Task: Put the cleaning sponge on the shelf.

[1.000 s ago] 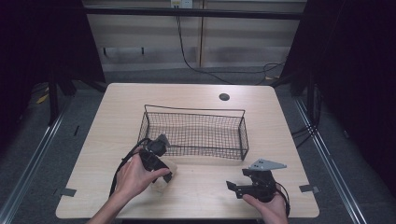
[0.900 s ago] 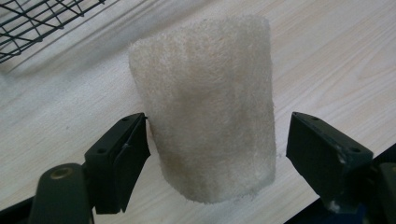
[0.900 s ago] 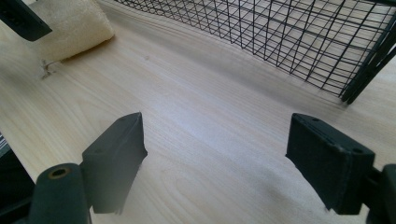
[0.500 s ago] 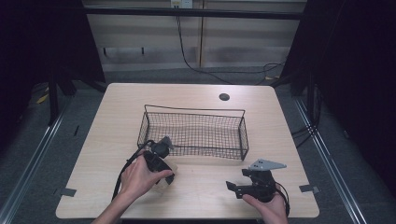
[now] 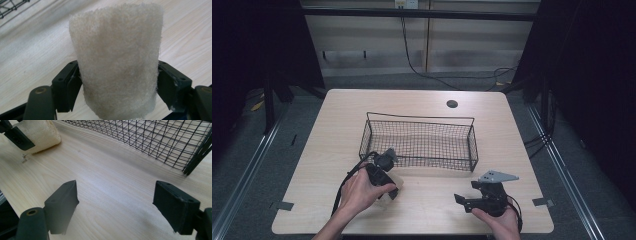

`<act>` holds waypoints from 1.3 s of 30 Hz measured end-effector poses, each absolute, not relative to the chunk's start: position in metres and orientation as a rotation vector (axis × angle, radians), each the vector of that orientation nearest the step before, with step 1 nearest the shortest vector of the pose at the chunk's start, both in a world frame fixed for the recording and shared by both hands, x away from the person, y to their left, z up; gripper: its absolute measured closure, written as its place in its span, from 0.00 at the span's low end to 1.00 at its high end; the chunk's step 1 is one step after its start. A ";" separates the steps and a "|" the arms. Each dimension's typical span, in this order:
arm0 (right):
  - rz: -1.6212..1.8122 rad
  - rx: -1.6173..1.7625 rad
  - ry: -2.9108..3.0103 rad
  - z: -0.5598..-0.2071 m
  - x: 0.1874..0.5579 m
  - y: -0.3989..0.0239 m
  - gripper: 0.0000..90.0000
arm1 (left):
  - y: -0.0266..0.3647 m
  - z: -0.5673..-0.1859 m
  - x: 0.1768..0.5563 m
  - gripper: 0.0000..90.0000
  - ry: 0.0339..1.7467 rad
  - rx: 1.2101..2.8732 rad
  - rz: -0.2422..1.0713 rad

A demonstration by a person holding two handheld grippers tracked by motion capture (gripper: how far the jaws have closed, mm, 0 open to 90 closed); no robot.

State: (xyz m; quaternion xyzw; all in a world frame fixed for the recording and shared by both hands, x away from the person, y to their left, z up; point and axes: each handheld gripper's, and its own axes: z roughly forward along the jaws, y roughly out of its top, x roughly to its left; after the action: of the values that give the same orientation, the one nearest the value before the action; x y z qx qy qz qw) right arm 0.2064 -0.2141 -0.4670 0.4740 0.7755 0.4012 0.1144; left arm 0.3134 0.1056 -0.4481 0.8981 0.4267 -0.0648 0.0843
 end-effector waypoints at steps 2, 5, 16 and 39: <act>1.177 1.392 2.270 -0.467 0.206 -0.214 0.22 | 0.106 -0.448 0.314 0.30 1.266 2.712 -0.217; 1.177 1.388 2.271 -0.467 0.206 -0.214 0.22 | 0.108 -0.449 0.314 0.30 1.247 2.713 -0.259; 1.178 1.391 2.263 -0.466 0.205 -0.216 0.22 | 0.110 -0.431 0.312 0.30 1.159 2.714 -0.284; 1.187 1.394 2.265 -0.466 0.206 -0.215 0.22 | 0.136 -0.392 0.313 0.30 1.062 2.653 -0.291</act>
State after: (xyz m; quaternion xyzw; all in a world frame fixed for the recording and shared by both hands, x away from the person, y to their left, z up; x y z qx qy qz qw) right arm 0.2058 -0.2151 -0.4662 0.4755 0.7725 0.4050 0.1141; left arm 0.3126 0.1356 -0.3919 0.9152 0.3663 -0.1005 0.1344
